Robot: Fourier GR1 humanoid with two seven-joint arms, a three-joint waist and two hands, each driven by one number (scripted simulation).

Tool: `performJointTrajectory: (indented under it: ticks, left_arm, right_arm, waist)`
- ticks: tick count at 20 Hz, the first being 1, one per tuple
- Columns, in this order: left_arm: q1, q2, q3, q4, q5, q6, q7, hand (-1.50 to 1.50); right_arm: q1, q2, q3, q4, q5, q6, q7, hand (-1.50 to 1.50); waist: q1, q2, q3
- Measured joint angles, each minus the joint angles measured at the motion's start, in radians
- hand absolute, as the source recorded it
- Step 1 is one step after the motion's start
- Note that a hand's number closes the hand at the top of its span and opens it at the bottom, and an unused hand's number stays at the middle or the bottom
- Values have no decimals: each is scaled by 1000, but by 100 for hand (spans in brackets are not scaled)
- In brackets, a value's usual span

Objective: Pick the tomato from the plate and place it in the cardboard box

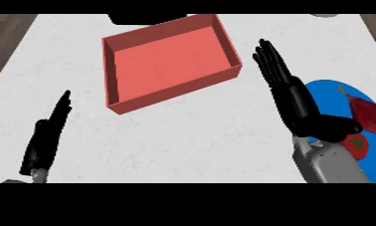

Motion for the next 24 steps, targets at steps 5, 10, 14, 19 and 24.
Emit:
performJointTrajectory:
  ticks: [5, 10, 14, 19, 24]
  left_arm:
    - [-64, -21, -30, -76, -8, -52, -26, 0]
    - [-113, -47, -68, -136, 1, -105, -50, 0]
    - [-135, -67, -93, -163, 10, -135, -54, 0]
    - [-172, -92, -108, -157, 10, -163, -49, 0]
    - [-204, -107, -108, -163, 4, -183, -20, 0]
  right_arm:
    - [125, -130, -22, 32, -14, 116, -5, -150]
    - [179, -303, -71, 61, 140, 106, -87, -150]
    - [256, -466, -79, 105, 367, 40, -245, -150]
    - [394, -608, -159, 95, 507, -77, -440, -150]
    - [576, -757, -288, -25, 506, -68, -459, -150]
  waist:
    - [-55, -16, -7]
    - [-123, -36, -7]
    - [-126, -33, -7]
    - [-111, -31, -9]
    - [-94, -32, -11]
